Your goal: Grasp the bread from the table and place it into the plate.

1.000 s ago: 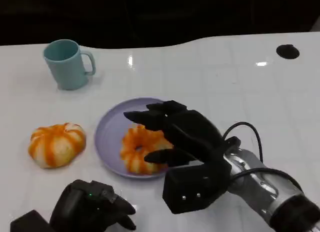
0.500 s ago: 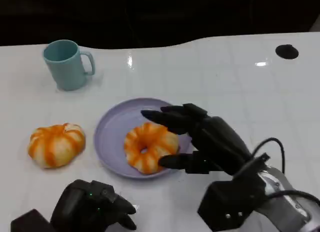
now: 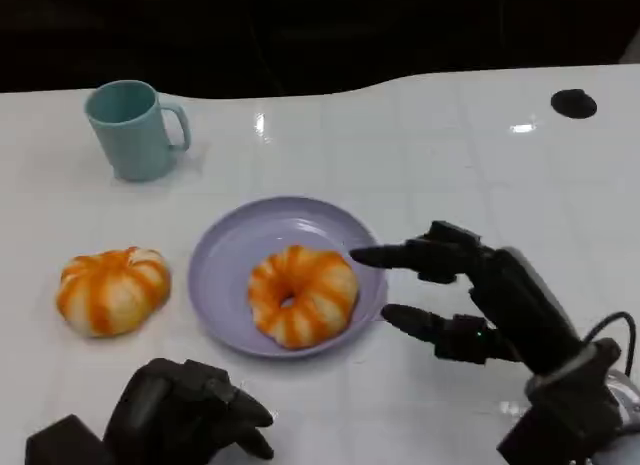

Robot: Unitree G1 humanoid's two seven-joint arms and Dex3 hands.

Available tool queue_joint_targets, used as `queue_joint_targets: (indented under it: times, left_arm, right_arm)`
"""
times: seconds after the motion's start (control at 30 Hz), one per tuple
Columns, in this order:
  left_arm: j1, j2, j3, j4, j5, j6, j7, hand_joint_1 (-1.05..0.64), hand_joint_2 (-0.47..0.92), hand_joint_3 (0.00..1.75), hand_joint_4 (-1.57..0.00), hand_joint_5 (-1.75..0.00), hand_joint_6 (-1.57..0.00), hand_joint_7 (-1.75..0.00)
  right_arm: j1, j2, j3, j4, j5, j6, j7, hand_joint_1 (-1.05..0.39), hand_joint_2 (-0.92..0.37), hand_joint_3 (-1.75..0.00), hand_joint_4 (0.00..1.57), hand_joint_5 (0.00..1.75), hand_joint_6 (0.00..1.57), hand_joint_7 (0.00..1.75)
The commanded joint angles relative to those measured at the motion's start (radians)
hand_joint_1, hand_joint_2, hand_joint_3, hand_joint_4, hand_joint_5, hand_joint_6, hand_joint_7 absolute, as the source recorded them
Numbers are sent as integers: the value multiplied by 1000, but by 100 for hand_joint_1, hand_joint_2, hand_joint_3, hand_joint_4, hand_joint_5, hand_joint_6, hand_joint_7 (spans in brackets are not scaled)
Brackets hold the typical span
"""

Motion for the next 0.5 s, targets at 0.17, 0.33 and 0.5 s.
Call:
queue_joint_targets:
  times: [0.17,0.33,0.5]
  left_arm:
    - [-1,14,7,4,8,-18,11,-105,90,1,-144,-65,-157,-24]
    - [6,13,8,-2,-1,-27,0,-105,89,0,-144,-65,-156,-24]
    - [17,13,5,-19,4,-26,6,-105,90,1,-144,-65,-156,-23]
  right_arm:
    - [89,-31,-69,-28,117,-45,67,-3,-57,-91,79,125,94,61]
    - [173,-73,-95,-92,196,-19,156,-6,-52,-108,86,156,90,104]
    - [224,-84,-126,-141,231,5,199,-13,-47,-115,83,172,84,128]
